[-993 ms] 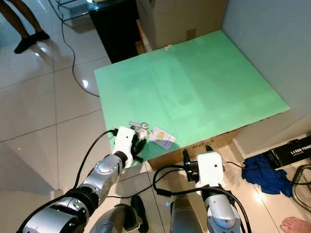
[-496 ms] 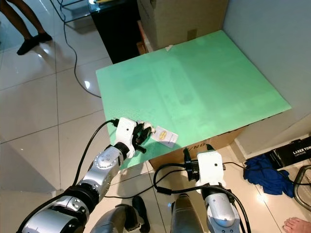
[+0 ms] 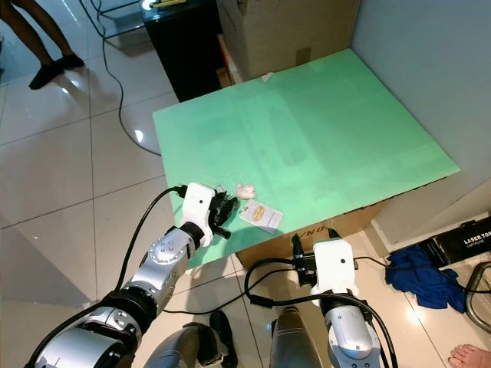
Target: Hang keys on a hook
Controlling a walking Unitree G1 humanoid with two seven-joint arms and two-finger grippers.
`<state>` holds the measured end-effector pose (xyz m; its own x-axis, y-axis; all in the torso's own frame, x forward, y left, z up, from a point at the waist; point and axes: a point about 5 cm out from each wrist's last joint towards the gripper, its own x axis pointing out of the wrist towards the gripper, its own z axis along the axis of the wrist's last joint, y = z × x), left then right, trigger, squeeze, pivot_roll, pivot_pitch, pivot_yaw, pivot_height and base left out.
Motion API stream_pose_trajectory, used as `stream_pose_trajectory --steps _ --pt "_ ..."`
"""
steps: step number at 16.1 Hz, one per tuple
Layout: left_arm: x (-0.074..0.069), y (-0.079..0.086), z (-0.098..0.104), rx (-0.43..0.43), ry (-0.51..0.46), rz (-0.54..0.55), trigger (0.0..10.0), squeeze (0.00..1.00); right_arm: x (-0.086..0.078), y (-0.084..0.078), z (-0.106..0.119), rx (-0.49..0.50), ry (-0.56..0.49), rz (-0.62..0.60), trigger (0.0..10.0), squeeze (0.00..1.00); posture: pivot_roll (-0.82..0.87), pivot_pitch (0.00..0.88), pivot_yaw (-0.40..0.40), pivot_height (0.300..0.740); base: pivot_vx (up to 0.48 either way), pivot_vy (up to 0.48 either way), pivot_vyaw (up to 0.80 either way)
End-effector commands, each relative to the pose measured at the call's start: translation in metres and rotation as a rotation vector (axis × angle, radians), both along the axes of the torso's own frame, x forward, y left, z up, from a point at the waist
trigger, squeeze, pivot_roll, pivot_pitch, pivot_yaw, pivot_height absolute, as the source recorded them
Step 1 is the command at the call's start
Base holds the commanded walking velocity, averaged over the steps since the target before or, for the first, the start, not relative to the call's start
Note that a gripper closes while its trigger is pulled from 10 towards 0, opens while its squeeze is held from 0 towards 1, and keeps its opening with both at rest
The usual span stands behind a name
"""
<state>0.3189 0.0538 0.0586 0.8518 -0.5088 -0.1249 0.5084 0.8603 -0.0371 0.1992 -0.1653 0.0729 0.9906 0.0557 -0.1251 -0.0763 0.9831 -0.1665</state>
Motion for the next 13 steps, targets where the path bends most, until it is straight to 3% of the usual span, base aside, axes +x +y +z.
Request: stream_pose_trajectory --steps 1,7,8,13 --pt "-0.001 -0.006 0.004 0.006 -0.019 -0.069 10.0 1.0 -0.005 0.001 -0.005 0.004 0.021 -0.002 10.0 0.0 -0.42 0.227 0.195 0.74 0.0 0.0 0.0" --pt "-0.007 -0.012 -0.002 0.009 0.005 -0.139 10.0 1.0 -0.006 0.002 -0.005 0.006 0.023 0.004 10.0 0.0 -0.42 0.233 0.187 0.74 0.0 0.0 0.0" --pt "-0.004 -0.008 -0.004 0.039 0.018 -0.134 10.0 0.0 -0.006 0.003 -0.004 0.023 0.021 0.014 10.0 0.0 -0.42 0.235 0.181 0.74 0.0 0.0 0.0" --pt "-0.004 -0.008 -0.008 0.077 0.052 -0.138 10.0 0.0 -0.01 0.003 -0.003 0.026 0.03 0.035 10.0 0.0 -0.43 0.235 0.168 0.74 0.0 0.0 0.0"
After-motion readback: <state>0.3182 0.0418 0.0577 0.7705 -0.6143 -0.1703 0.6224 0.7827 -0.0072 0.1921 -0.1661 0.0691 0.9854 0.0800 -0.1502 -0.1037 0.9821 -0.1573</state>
